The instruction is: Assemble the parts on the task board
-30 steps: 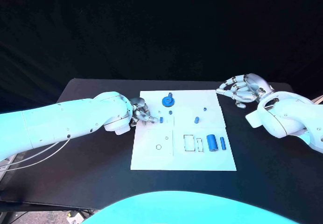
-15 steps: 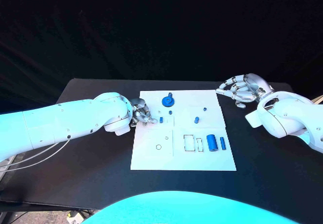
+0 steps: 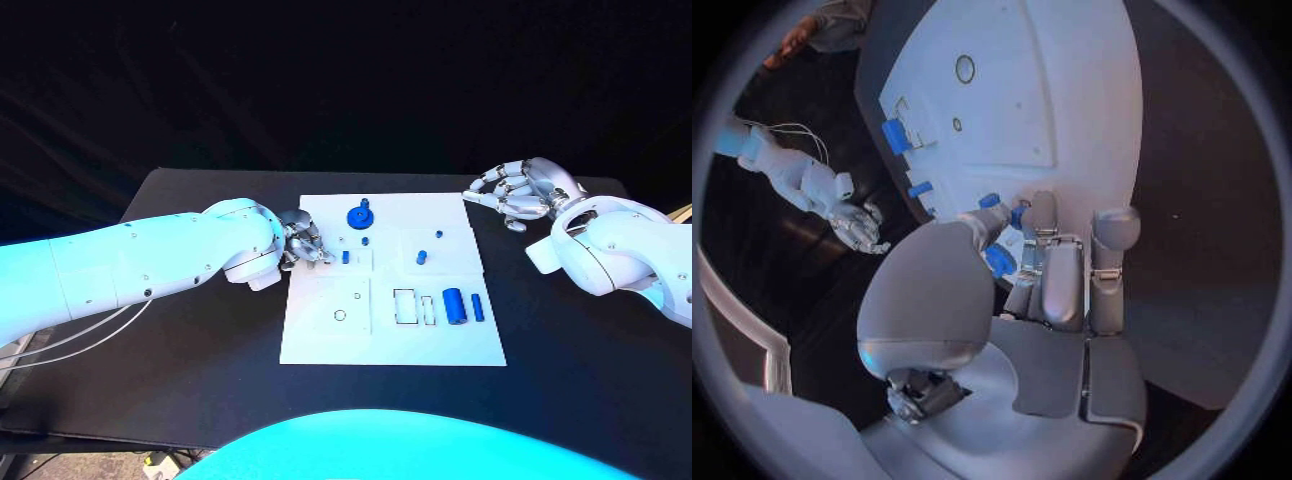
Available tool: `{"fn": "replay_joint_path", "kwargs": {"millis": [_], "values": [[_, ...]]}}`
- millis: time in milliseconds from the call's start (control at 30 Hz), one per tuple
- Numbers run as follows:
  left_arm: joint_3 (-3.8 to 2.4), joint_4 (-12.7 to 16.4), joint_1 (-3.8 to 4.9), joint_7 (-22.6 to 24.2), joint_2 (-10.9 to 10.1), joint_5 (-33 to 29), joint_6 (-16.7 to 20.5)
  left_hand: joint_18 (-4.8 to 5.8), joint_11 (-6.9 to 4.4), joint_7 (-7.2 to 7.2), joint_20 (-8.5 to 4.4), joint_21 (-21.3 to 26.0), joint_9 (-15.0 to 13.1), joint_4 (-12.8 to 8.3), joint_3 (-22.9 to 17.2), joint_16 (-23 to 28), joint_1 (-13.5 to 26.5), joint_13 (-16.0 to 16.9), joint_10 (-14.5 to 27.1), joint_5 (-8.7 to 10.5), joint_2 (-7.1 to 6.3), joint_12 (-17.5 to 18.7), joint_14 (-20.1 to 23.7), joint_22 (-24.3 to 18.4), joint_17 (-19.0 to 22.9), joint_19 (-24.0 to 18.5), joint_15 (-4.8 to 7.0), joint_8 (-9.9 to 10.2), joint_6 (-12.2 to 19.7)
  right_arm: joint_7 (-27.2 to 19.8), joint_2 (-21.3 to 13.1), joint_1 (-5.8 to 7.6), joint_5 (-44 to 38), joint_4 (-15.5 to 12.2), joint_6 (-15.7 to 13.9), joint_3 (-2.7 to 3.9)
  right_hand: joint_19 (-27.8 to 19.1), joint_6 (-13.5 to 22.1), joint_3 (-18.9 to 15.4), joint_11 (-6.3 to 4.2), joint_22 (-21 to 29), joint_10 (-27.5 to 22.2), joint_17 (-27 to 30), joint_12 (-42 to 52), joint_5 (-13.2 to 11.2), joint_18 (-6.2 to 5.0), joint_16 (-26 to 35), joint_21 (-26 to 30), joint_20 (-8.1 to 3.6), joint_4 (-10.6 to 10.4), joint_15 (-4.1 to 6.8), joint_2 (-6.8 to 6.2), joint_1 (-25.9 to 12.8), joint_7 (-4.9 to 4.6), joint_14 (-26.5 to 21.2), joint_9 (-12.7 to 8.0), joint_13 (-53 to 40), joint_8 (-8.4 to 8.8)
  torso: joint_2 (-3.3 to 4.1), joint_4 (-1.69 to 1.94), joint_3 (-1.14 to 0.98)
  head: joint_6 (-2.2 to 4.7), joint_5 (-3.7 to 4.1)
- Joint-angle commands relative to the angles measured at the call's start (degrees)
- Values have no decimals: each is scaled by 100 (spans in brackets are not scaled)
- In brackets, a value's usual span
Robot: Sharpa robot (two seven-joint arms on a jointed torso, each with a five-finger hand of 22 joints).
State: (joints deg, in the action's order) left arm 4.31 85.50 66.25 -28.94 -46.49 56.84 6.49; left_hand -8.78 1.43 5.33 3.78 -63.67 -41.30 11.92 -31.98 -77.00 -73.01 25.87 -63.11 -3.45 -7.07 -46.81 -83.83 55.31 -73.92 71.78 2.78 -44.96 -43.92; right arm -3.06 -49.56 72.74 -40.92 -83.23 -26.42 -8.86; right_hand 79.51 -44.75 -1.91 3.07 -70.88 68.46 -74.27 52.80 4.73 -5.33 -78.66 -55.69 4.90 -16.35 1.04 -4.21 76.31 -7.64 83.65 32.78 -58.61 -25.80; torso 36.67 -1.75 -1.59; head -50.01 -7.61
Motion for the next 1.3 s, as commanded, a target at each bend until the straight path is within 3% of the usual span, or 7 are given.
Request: {"fn": "replay_joint_path", "kwargs": {"millis": [33, 433, 733, 1000, 1300], "values": [[-3, 25, -6, 26, 14, -78, 17, 151, -105, -78, -59, -102, 2, -180, -1000, -128, -40, 81, -114, -151, 15, -60, -145, 106, -138, 50, 35, -156, 153, -9, 3, -3, -6, -3, 22, 1, 34, -27, -263, -31, 27, -49, -159, -9, -46, -90, 90, 47, -45, -8, 44, 242, -38, 19, 266, 78, 36, 95, -3, -1, 1, 1, 0], [-10, 57, -7, 36, -18, -362, -15, 152, -117, -83, -62, -138, 13, -432, -1420, -141, 160, 102, -187, -155, -37, -101, -151, 148, -161, 46, 42, -334, 178, 0, -1, -5, -8, -2, 41, 1, 34, -27, -263, -31, 27, -49, -159, -9, -46, -90, 90, 47, -45, -8, 44, 242, -38, 19, 266, 78, 36, 95, -2, -1, -1, 1, 6], [-60, 150, 4, 24, -150, -574, -134, 152, -120, -83, -64, -148, 23, -554, -1600, -144, 253, 119, -205, -150, -42, -129, -152, 158, -166, 34, 44, -407, 181, 17, -5, -5, -13, 1, 61, 1, 37, -33, -281, -33, 32, -50, -158, -6, -47, -91, 99, 66, -46, -7, 46, 252, -28, 21, 266, 82, 47, 99, -9, 3, -4, 1, 8], [-143, 187, 107, -8, -273, -736, -516, 146, -120, -85, -63, -128, 30, -614, -1669, -143, 293, 126, -201, -145, -46, -138, -149, 133, -166, 7, 41, -433, 189, 30, 0, -5, -19, 11, 77, 1, 37, -33, -281, -33, 32, -50, -158, -6, -47, -91, 99, 66, -46, -7, 46, 252, -28, 21, 266, 82, 47, 99, -3, 1, 3, 1, 0], [-175, 74, 184, -32, -239, -892, -865, 143, -116, -80, -60, -117, 39, -662, -1722, -142, 330, 131, -185, -143, -38, -141, -143, 122, -167, -16, 38, -449, 201, 32, 10, -6, -21, 19, 84, 1, 37, -33, -281, -33, 32, -50, -158, -6, -47, -91, 99, 66, -46, -7, 46, 252, -28, 21, 266, 82, 47, 99, 4, 0, 5, 11, 2]]}}
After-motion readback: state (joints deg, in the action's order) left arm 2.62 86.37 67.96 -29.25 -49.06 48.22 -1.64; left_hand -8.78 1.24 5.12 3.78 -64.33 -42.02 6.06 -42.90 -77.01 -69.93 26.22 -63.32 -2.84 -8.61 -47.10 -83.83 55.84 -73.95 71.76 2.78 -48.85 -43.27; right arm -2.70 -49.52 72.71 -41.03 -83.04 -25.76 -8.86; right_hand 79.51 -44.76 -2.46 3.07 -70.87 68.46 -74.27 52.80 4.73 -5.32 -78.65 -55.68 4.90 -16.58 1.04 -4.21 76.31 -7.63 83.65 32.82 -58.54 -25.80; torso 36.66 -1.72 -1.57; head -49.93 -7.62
